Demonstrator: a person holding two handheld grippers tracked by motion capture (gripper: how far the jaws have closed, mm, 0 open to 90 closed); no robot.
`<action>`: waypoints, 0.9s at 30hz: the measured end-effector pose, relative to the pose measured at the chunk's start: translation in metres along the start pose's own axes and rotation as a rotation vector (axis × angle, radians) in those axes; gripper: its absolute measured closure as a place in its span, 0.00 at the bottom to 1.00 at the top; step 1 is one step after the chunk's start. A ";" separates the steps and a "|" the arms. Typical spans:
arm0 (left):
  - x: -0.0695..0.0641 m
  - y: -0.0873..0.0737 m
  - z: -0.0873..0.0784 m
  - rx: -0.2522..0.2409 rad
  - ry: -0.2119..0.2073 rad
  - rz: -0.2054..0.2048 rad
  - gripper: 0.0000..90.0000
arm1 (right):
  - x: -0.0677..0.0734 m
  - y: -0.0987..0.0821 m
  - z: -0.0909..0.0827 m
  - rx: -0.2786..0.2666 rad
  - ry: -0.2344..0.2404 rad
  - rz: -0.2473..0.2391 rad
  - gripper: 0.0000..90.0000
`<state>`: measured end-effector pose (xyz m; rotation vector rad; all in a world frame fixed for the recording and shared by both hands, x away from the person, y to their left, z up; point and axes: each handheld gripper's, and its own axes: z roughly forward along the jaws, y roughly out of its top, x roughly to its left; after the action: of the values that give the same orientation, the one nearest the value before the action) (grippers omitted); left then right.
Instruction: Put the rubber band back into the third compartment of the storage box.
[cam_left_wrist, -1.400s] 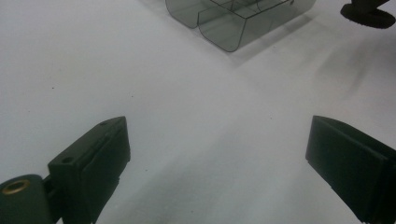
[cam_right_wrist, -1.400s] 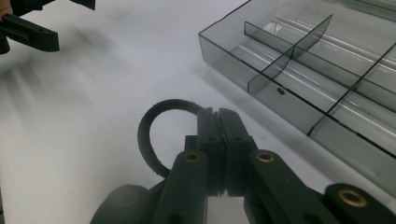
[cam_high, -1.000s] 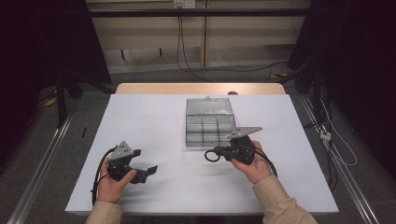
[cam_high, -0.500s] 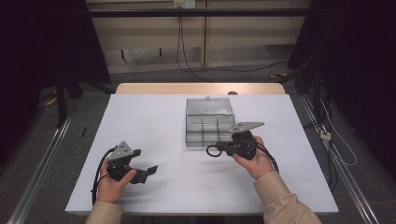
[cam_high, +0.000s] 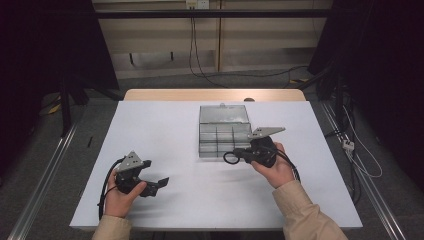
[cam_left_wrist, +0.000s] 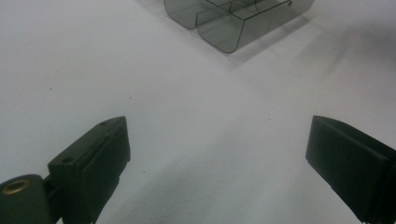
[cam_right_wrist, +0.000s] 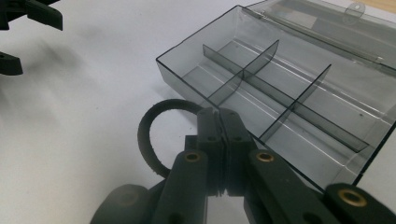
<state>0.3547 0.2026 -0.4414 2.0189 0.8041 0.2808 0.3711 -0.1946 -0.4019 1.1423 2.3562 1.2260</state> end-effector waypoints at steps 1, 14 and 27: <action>0.000 0.000 0.000 0.000 -0.001 -0.001 0.07 | -0.001 0.000 0.000 -0.001 0.000 -0.003 0.98; 0.000 0.000 0.001 0.003 -0.002 -0.003 0.07 | -0.006 0.006 0.002 -0.005 -0.014 -0.008 0.98; 0.000 0.000 0.001 0.003 -0.005 -0.005 0.07 | -0.013 0.010 0.003 -0.014 -0.022 0.008 0.98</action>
<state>0.3548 0.2019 -0.4418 2.0196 0.8070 0.2716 0.3863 -0.1991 -0.3978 1.1567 2.3258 1.2240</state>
